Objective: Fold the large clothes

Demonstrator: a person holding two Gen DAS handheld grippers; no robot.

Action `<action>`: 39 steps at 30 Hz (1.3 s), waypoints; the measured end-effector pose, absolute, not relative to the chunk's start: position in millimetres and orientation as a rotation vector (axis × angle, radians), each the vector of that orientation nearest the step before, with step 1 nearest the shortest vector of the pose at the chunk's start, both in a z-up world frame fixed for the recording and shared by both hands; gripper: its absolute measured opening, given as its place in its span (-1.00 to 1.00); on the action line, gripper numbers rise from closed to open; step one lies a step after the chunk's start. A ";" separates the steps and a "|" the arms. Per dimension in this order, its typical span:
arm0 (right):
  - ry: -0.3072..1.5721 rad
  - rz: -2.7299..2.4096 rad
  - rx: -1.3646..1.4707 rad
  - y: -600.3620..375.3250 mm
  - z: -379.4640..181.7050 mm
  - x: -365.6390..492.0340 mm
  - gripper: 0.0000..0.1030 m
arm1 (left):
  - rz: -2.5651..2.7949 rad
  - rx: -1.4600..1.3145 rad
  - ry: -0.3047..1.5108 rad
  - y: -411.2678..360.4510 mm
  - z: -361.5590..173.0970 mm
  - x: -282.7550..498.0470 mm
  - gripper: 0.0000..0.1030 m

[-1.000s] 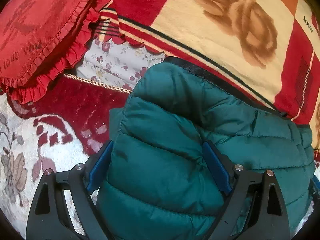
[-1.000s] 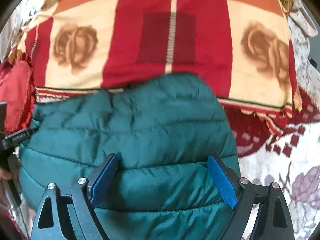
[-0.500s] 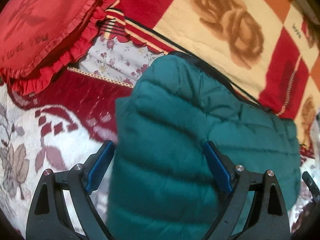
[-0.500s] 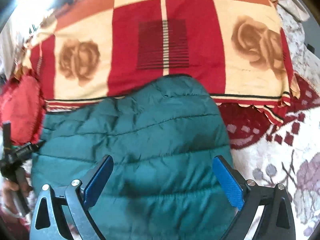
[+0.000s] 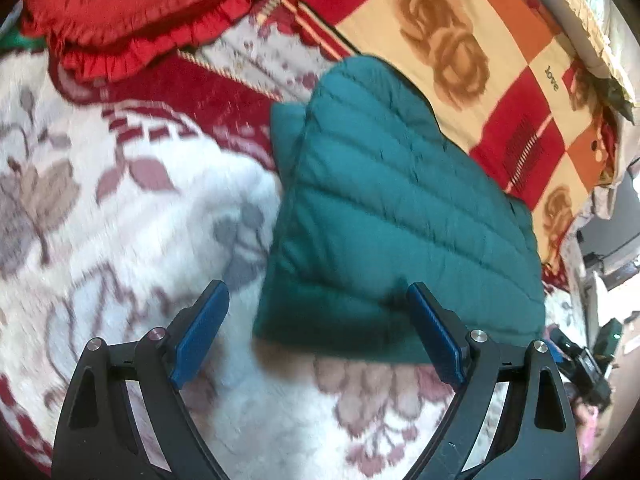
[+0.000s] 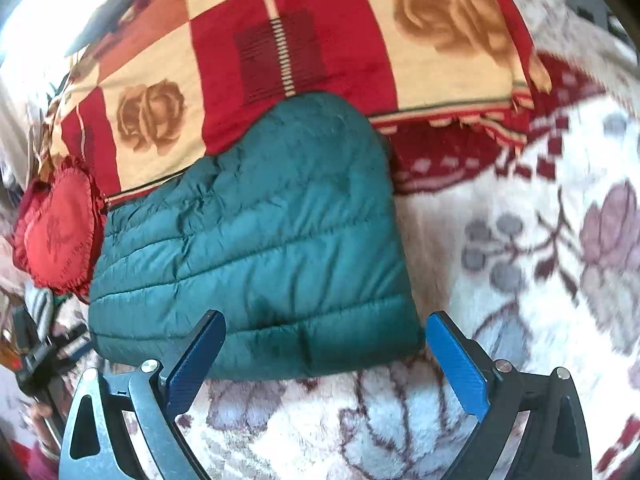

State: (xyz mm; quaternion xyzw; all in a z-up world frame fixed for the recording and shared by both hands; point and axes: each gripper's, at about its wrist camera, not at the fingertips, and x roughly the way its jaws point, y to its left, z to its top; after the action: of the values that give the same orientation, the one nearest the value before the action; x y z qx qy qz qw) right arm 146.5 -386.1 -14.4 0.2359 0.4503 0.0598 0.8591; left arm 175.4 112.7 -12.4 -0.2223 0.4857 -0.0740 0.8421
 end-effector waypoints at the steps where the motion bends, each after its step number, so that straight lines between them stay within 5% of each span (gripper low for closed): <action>1: 0.945 0.128 0.514 -387.2 -17.0 145.8 0.98 | -0.164 -0.480 1.032 111.9 -16.0 173.4 0.76; 14: 0.917 0.166 0.830 -403.0 -57.3 158.8 1.00 | -0.157 -0.606 1.035 113.3 -40.4 187.7 0.88; 25: 1.006 0.193 0.710 -380.8 -55.0 198.6 0.96 | -0.172 -0.478 1.069 82.8 -41.2 215.4 0.97; 29: 0.973 0.196 0.648 -374.5 -40.4 191.5 0.10 | -0.192 -0.437 1.049 80.0 -29.7 210.7 0.40; 31: 0.953 0.200 0.605 -372.4 -30.7 184.5 -0.13 | -0.202 -0.386 1.028 76.2 -20.1 205.0 0.12; 34: 0.937 0.211 0.582 -370.9 -18.5 175.5 -0.26 | -0.218 -0.342 1.004 74.1 -6.4 195.0 -0.18; 39: 0.911 0.239 0.580 -371.9 0.8 153.4 -0.30 | -0.253 -0.364 0.998 87.1 9.2 172.9 -0.25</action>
State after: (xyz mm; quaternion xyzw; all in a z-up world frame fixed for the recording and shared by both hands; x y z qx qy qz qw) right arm 153.4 -371.9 0.8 0.2753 0.4325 0.1133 0.8510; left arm 172.9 87.1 9.2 -0.1732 0.4745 -0.1204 0.8546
